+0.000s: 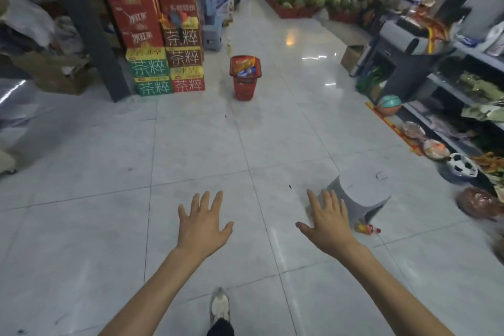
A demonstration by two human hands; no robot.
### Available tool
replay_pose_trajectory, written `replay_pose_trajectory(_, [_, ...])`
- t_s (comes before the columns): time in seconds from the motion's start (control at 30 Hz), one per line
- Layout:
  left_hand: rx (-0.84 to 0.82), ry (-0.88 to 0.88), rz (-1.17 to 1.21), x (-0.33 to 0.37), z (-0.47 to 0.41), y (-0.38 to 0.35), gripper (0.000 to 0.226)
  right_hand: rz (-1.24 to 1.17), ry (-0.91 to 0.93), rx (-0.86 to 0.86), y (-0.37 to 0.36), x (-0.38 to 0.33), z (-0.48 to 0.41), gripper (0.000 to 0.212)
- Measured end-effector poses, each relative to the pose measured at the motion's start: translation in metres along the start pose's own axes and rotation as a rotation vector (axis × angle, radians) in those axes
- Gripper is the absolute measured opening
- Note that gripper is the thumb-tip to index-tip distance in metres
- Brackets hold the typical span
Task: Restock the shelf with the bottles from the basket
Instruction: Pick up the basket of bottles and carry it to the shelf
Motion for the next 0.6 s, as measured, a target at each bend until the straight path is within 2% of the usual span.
replay_pose_trajectory(0.27, [0.043, -0.07, -0.013, -0.049, -0.173, 0.081, 0.084, 0.054, -0.003, -0.001, 0.045, -0.06, -0.154, 0.089])
replay_pose_trajectory(0.6, [0.03, -0.123, -0.06, -0.056, -0.392, 0.109, 0.086, 0.028, 0.001, 0.037, 0.059, -0.078, -0.373, 0.094])
Point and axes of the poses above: each hand's wrist, its own z-axis away from the middle knuckle, its own y-axis out of the back of the hand, x = y × z, the point moved 5 cm from there along -z, towards the middle knuckle, and after that the axes turned 4 degrees about -y, right-handed, at the moved point
